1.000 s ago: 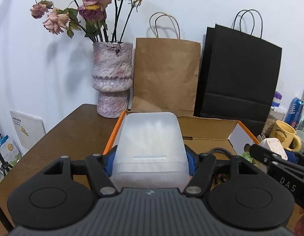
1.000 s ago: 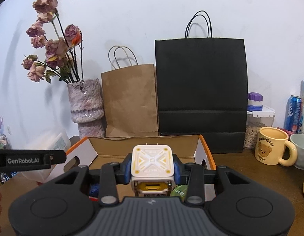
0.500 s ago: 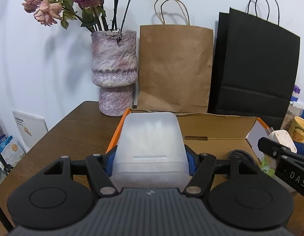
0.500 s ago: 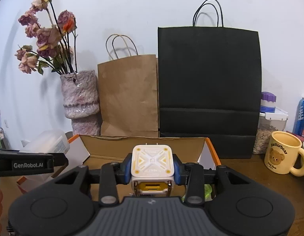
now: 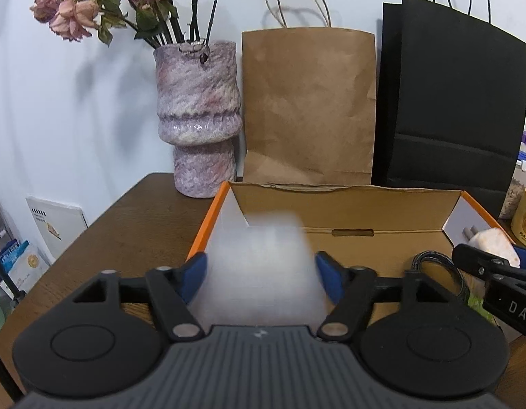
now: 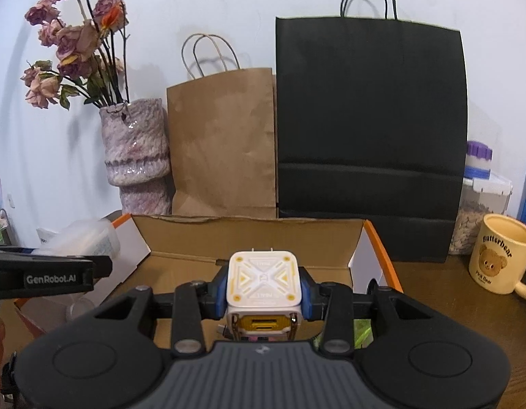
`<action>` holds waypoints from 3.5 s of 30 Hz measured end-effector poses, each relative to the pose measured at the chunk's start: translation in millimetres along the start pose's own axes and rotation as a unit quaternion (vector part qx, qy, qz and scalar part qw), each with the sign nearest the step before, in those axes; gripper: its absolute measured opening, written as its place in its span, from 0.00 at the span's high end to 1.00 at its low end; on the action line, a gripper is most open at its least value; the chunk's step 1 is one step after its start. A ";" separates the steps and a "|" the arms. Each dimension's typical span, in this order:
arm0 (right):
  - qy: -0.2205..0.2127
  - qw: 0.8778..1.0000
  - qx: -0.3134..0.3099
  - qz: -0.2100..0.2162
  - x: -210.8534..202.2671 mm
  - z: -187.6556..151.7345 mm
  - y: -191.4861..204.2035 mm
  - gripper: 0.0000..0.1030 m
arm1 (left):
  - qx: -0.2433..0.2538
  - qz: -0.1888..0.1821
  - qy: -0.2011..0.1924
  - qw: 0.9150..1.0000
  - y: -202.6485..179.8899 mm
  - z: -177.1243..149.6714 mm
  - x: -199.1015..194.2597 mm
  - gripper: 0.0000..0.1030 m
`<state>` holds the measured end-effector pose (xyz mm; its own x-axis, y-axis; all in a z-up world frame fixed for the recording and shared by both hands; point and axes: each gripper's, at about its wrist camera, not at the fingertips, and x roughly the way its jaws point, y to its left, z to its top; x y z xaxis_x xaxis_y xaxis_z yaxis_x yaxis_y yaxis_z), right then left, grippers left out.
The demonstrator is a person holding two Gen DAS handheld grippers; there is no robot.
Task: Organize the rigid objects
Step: 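Open both tools to drop the container and charger into the box, then move the right tool back to the white spray bottle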
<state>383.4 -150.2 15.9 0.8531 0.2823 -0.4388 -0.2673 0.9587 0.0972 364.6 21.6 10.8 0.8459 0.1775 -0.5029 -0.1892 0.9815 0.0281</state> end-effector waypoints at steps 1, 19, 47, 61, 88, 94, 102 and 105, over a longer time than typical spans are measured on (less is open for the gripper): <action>-0.002 1.000 0.000 -0.003 -0.5 0.0 -0.7 0.60 | 0.001 0.003 -0.005 1.000 -0.3 0.1 -1.5 0.16; -0.032 0.999 0.000 -0.022 -10.2 4.3 -5.3 0.00 | -0.009 0.004 -0.024 1.000 3.5 2.9 -11.0 0.00; -0.066 0.997 -0.014 -0.036 -89.6 -9.3 -12.6 0.00 | -0.022 -0.005 -0.039 0.999 24.0 -17.1 -67.8 0.00; -0.061 0.997 -0.021 -0.037 -132.6 -35.4 -12.9 0.00 | -0.018 -0.006 -0.047 0.999 36.4 -42.9 -106.1 0.00; 0.029 0.998 -0.032 -0.045 -175.2 -106.7 -12.3 0.00 | 0.015 -0.003 -0.018 1.000 70.8 -111.1 -151.0 0.00; 0.053 0.997 -0.042 -0.037 -165.1 -112.5 -4.3 0.00 | 0.004 -0.005 -0.009 1.000 81.1 -113.6 -152.3 0.00; 0.086 0.994 -0.057 -0.024 -148.0 -115.6 4.4 0.00 | 0.006 -0.005 -0.005 1.000 81.3 -113.0 -152.5 0.00; 0.090 0.994 -0.055 -0.023 -144.2 -114.7 5.9 0.00 | 0.007 -0.006 -0.003 1.000 79.8 -113.0 -152.1 0.00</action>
<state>207.5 -189.2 -22.7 0.7735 0.2185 -0.5949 -0.2863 0.9579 -0.0204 164.5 64.8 -8.0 0.8513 0.1655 -0.4979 -0.1717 0.9846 0.0338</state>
